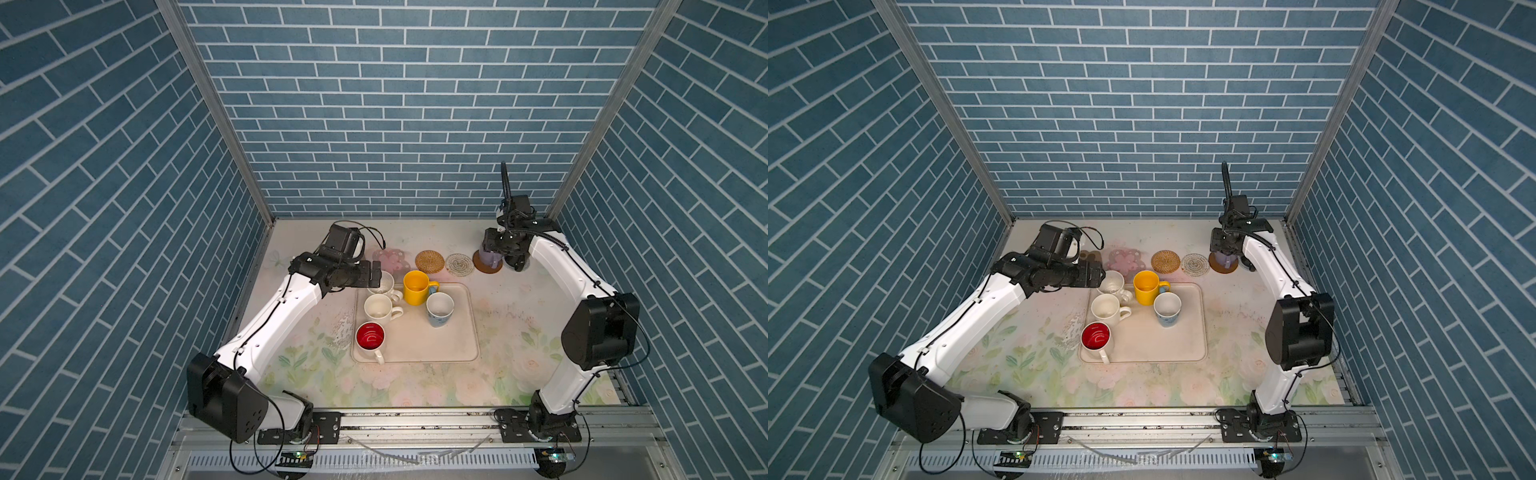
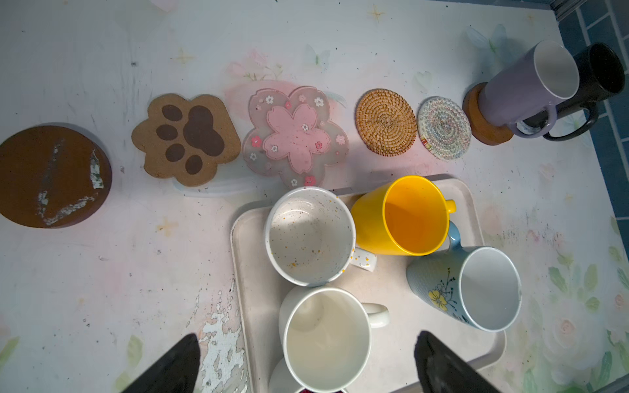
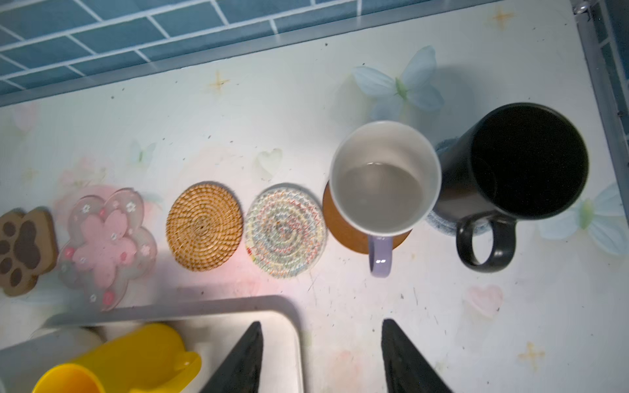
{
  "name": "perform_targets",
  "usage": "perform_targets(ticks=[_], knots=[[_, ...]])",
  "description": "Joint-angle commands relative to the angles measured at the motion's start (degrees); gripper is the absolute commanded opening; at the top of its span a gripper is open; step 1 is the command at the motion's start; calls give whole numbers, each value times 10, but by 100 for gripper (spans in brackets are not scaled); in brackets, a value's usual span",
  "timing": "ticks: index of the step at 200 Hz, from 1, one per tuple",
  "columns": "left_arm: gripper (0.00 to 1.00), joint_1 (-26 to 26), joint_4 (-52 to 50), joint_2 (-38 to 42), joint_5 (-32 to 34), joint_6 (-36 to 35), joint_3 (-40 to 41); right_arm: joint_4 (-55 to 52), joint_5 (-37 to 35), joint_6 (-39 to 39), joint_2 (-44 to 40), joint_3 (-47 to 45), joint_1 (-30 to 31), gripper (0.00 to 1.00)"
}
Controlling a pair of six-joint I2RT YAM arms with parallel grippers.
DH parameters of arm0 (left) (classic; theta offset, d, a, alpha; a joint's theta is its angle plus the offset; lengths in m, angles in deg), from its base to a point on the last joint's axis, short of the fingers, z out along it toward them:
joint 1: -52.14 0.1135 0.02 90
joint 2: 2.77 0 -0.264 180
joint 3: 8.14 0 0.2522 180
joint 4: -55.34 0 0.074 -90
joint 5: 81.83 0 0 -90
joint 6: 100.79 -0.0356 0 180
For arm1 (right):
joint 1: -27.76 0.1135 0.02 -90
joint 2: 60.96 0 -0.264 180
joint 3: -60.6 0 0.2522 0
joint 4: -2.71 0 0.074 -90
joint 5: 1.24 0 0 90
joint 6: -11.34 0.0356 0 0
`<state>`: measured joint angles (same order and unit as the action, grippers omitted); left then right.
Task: Place cups on coasters
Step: Rotate the cup on the tray.
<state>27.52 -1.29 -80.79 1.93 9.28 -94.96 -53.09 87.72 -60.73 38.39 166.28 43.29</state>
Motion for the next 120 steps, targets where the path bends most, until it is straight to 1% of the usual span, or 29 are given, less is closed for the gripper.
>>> perform_targets(ticks=[1, 39, 77, 120], knots=[[99, 1, 28, 21, -14, 13, 30, -32, 10, -1, -25, -38, 30, 59], [99, -7, 62, 65, -13, 28, 100, -7, 21, 34, -38, -78, 89, 59], [99, -25, 74, 92, -1, 34, 150, 5, -2, 44, -20, -89, 143, 60], [99, -27, 79, 120, 3, 36, 193, 20, -2, 57, 13, -83, 185, 60]])
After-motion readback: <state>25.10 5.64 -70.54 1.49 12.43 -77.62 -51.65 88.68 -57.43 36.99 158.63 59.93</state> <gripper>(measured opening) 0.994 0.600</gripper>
